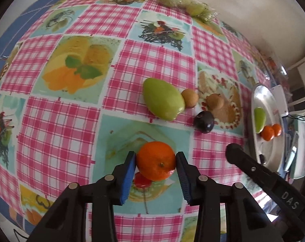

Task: Organize fruits
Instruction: 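Carry the tangerine in the left tool and plum in the right tool to the bowl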

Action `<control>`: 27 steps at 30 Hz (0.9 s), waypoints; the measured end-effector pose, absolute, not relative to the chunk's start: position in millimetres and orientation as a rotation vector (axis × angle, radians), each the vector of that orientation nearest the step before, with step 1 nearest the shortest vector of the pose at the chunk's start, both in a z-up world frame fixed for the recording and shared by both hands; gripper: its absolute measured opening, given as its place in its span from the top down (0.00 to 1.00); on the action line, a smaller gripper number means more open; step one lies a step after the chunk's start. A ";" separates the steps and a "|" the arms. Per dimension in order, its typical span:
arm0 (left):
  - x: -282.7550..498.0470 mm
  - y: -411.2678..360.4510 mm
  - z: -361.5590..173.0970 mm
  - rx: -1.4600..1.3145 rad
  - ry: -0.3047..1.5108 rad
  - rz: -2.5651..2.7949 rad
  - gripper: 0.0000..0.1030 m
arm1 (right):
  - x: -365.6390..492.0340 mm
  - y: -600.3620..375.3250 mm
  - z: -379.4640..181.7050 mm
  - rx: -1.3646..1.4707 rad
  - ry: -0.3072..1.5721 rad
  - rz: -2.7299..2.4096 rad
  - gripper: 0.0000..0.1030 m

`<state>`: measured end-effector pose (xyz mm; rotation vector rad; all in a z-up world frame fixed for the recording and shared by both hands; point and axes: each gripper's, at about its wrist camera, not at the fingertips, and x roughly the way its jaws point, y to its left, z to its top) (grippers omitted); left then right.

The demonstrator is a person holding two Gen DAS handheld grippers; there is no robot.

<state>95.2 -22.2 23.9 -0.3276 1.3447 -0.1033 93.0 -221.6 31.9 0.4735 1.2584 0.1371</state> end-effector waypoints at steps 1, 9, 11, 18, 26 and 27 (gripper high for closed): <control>95.8 -23.2 25.3 -0.340 1.339 -0.110 0.59 | 92.6 -222.5 32.5 0.474 1.257 0.137 0.75; 97.2 -19.6 38.4 -0.343 1.287 -0.078 0.59 | 88.9 -229.2 45.5 0.480 1.223 0.143 0.75; 97.1 -19.0 39.7 -0.342 1.277 -0.067 0.59 | 88.4 -230.9 47.3 0.480 1.220 0.141 0.75; 103.0 -23.7 45.7 -0.334 1.247 -0.031 0.59 | 89.9 -237.2 45.0 0.478 1.232 0.125 0.75; 120.0 -43.0 57.7 -0.285 1.194 -0.011 0.59 | 97.4 -244.8 49.0 0.484 1.214 0.114 0.75; 121.7 -46.1 58.8 -0.278 1.190 -0.009 0.59 | 98.4 -246.3 49.4 0.486 1.213 0.110 0.75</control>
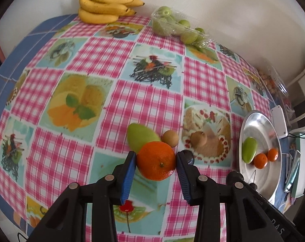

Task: Organize fruits
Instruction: 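Carry the tangerine in the left tool and plum in the right tool to the bowl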

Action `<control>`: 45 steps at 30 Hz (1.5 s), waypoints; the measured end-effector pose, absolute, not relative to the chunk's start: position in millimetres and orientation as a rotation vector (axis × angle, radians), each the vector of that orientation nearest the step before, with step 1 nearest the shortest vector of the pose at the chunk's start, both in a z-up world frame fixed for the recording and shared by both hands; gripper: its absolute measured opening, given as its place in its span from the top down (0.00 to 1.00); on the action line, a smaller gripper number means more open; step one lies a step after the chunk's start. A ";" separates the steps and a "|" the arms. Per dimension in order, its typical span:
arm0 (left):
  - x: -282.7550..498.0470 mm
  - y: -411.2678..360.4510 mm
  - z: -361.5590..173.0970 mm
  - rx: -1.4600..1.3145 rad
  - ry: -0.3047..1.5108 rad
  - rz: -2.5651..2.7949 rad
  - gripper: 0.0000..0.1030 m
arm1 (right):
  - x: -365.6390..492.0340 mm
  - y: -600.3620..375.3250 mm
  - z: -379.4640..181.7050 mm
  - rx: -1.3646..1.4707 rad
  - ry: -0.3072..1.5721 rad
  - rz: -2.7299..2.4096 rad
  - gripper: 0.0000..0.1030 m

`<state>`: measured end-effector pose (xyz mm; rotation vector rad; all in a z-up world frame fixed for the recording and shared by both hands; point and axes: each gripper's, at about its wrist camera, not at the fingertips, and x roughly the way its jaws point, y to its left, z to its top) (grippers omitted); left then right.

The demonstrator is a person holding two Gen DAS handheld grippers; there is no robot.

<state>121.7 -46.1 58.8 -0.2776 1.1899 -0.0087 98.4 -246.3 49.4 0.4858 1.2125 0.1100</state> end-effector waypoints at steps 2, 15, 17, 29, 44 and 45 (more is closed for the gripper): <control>124.1 -50.8 60.6 -0.267 1.183 -0.008 0.59 | 100.8 -250.2 50.6 0.489 1.212 0.100 0.75; 134.4 -92.3 71.0 -0.188 1.152 -0.043 0.59 | 106.8 -286.2 68.8 0.500 1.160 0.020 0.75; 133.9 -100.5 74.0 -0.175 1.144 -0.060 0.59 | 105.5 -294.3 69.6 0.510 1.154 0.001 0.75; 124.6 -151.3 78.6 -0.124 1.144 -0.162 0.59 | 88.6 -354.0 68.4 0.567 1.138 -0.133 0.75; 111.5 -221.2 69.7 0.036 1.149 -0.274 0.59 | 71.6 -398.3 54.6 0.603 1.149 -0.240 0.75; 111.7 -223.4 69.0 0.042 1.149 -0.276 0.59 | 72.7 -398.1 53.3 0.603 1.151 -0.240 0.75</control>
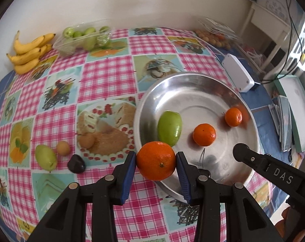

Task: Organize fruits
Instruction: 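Carry the tangerine in the left tool and plum in the right tool to the bowl, then open the left tool over the bowl while the right tool releases the plum inside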

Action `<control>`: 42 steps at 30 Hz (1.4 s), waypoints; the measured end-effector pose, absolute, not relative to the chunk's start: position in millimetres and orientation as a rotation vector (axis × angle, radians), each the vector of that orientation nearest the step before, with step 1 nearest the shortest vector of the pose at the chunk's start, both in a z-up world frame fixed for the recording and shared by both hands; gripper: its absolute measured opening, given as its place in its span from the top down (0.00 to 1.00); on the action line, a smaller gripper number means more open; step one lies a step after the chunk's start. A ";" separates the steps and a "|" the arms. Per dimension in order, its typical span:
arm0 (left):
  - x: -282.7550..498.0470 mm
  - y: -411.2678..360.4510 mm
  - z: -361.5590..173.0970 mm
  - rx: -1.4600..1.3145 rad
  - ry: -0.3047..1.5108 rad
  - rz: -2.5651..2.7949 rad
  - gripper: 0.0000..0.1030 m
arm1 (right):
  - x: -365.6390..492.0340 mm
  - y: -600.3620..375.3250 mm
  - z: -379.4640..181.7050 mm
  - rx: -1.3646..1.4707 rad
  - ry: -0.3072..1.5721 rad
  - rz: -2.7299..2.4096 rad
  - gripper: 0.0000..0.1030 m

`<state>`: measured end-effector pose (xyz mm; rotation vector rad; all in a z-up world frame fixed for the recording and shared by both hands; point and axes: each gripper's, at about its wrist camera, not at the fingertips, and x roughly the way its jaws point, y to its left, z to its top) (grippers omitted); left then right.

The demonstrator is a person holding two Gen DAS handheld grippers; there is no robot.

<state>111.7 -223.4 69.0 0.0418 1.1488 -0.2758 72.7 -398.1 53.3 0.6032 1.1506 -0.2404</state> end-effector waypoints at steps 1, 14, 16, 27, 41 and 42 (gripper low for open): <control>111.9 -226.1 68.0 0.049 1.149 -0.278 0.59 | 72.9 -398.2 52.1 0.601 1.153 -0.245 0.75; 113.6 -227.8 58.7 0.048 1.171 -0.274 0.59 | 76.1 -397.2 39.5 0.575 1.194 -0.299 0.75; 114.4 -227.8 58.7 0.046 1.172 -0.274 0.59 | 76.3 -397.1 37.9 0.576 1.200 -0.302 0.75; 113.9 -227.6 58.7 0.039 1.183 -0.286 0.58 | 81.0 -394.6 31.9 0.581 1.214 -0.310 0.74; 113.3 -222.0 73.3 0.004 1.161 -0.293 0.47 | 75.9 -395.2 45.2 0.561 1.194 -0.319 0.59; 113.5 -220.6 75.3 -0.001 1.158 -0.291 0.46 | 75.5 -394.4 48.2 0.556 1.186 -0.316 0.58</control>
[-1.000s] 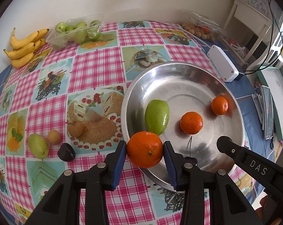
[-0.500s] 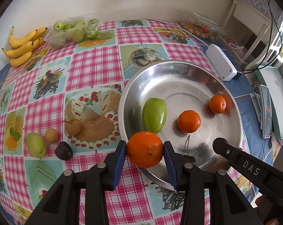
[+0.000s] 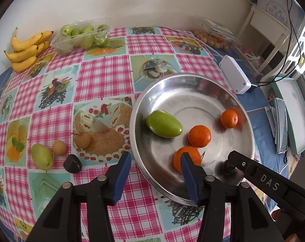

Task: Organize fruits
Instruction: 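Open the left tool over the bowl while the right tool releases the plum inside, then withdraw both open tools from the bowl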

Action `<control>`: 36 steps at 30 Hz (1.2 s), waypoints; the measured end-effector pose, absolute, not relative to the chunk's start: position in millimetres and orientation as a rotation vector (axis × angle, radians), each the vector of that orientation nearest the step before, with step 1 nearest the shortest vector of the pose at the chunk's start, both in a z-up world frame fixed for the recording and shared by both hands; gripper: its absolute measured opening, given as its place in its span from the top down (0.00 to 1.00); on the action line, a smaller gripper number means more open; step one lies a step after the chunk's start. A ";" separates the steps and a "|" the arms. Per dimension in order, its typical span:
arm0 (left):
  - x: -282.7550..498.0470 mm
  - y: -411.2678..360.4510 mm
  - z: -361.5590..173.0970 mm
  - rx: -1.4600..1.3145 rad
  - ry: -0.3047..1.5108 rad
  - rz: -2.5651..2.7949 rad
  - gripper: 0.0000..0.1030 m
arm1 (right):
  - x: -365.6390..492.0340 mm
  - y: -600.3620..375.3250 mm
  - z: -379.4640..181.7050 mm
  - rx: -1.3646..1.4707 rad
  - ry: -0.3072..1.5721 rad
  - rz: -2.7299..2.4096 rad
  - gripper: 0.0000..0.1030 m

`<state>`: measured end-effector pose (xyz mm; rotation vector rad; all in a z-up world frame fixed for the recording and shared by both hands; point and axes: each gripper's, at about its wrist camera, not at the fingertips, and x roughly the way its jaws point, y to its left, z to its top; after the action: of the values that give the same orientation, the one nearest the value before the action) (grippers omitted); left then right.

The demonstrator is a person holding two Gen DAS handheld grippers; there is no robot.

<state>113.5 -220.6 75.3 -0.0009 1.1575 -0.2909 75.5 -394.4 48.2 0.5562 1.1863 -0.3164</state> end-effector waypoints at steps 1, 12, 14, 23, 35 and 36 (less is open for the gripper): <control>113.8 -219.2 76.5 -0.005 1.155 -0.288 0.46 | 75.2 -393.3 50.8 0.549 1.181 -0.314 0.58; 123.3 -180.1 75.0 -0.086 1.166 -0.157 0.25 | 71.2 -382.5 64.7 0.482 1.168 -0.302 0.33; 125.6 -170.2 71.3 -0.098 1.178 -0.117 0.22 | 74.2 -379.0 62.9 0.470 1.176 -0.300 0.33; 127.2 -134.0 60.7 -0.176 1.199 -0.022 0.05 | 79.6 -362.8 58.9 0.416 1.202 -0.279 0.25; 123.2 -106.5 49.2 -0.243 1.230 0.055 0.03 | 86.1 -334.0 53.1 0.341 1.241 -0.232 0.25; 122.8 -104.7 48.7 -0.246 1.231 0.060 0.03 | 86.6 -332.3 52.9 0.338 1.243 -0.229 0.25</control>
<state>122.8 -104.7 48.7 -0.2455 1.2308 0.0596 86.6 -332.3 52.9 0.3379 1.2426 -0.2287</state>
